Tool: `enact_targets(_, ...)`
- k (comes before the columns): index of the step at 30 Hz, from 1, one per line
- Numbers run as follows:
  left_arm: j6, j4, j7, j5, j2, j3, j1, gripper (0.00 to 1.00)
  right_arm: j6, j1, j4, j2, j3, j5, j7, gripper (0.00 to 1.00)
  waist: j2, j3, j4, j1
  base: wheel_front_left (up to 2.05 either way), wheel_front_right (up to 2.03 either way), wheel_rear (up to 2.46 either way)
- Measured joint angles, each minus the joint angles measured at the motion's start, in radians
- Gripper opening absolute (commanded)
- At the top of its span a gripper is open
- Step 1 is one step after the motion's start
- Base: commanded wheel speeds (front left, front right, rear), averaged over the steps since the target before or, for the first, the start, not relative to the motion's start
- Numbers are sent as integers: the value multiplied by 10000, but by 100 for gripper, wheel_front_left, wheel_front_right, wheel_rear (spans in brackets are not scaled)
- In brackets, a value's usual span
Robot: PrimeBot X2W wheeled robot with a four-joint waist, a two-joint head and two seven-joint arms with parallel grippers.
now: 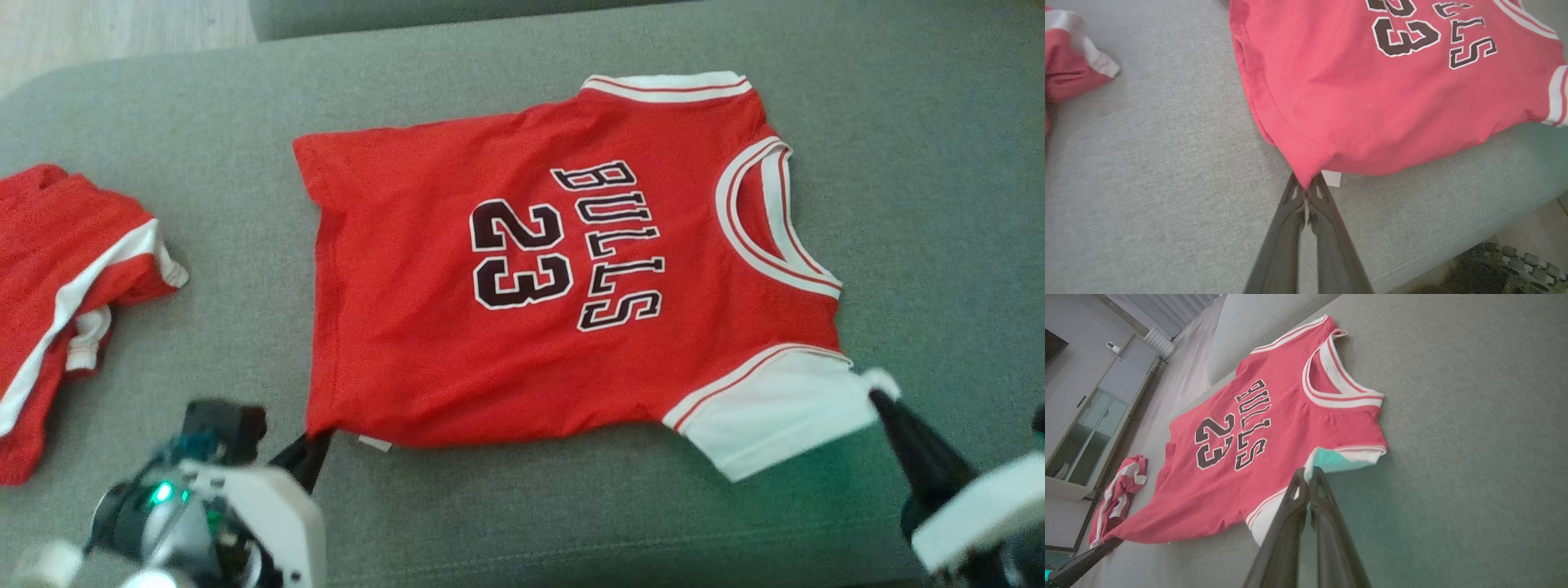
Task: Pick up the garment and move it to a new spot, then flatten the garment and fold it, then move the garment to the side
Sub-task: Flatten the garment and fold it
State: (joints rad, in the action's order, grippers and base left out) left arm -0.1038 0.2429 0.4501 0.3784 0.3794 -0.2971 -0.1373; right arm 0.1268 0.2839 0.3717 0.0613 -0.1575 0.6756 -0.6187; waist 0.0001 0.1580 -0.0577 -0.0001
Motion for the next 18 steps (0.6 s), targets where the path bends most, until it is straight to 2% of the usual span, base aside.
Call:
enact_targets(11,1235,-2226,1266,1212,-40,-253,2788,0,0,-3728,-3055,642,-186,-79,-280,0,0,804,15,0,0,0,0)
enact_targets(14,1492,-2907,1486,1438,-42,-249,3528,0,0,-5056,-4163,882,86,40,159,0,0,1064,-7,0,0,0,0)
enact_targets(18,1664,-3440,1659,1760,-96,-249,4060,0,0,-6053,-5281,1202,631,222,658,0,0,1244,-9,0,0,0,0)
